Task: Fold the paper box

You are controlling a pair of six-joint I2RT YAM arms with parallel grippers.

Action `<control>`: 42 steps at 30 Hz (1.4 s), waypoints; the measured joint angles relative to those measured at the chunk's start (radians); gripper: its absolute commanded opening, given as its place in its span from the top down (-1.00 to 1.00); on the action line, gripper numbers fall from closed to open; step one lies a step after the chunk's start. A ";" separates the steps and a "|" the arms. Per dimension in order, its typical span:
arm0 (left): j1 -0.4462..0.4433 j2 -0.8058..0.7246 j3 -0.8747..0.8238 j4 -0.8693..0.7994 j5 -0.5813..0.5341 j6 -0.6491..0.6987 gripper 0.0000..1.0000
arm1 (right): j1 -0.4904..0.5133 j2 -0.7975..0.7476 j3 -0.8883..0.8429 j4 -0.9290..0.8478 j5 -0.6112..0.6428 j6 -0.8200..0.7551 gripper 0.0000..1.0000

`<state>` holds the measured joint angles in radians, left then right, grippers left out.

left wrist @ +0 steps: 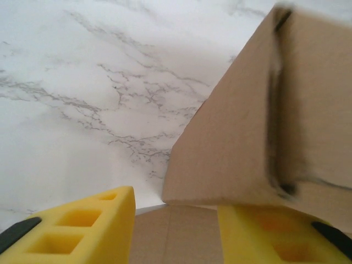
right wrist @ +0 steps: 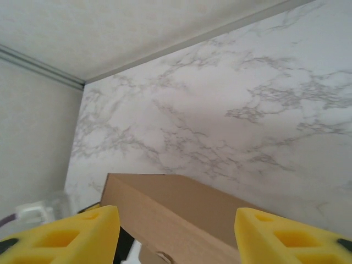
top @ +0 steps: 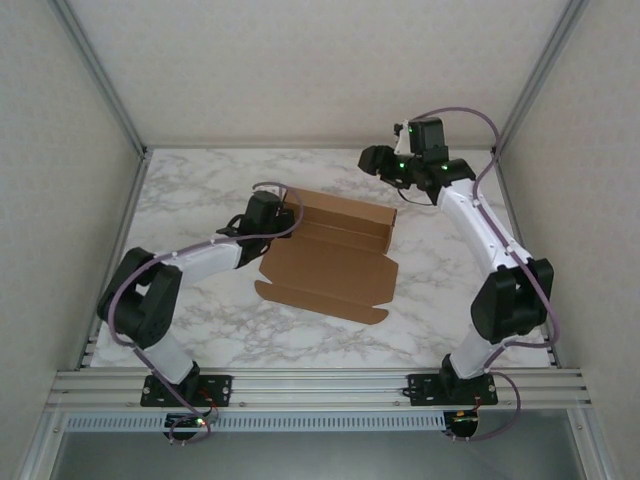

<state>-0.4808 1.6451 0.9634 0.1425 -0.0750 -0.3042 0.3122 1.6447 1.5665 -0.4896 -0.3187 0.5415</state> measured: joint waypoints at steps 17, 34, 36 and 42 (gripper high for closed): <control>0.053 -0.324 -0.037 -0.081 0.087 -0.022 0.06 | 0.000 -0.236 -0.296 -0.019 0.185 -0.012 -0.28; 0.138 0.008 0.162 -0.087 0.357 -0.026 0.04 | -0.036 -0.337 -0.488 0.053 0.155 0.021 -0.25; 0.139 0.009 0.162 -0.087 0.364 -0.022 0.05 | -0.036 -0.332 -0.496 0.066 0.142 0.026 -0.22; 0.145 0.026 0.162 -0.070 0.372 -0.018 0.07 | -0.036 -0.290 -0.525 0.106 0.131 0.033 -0.15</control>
<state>-0.3359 1.6707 1.1252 0.0727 0.2966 -0.3225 0.2764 1.3544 1.0412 -0.3836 -0.1875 0.5743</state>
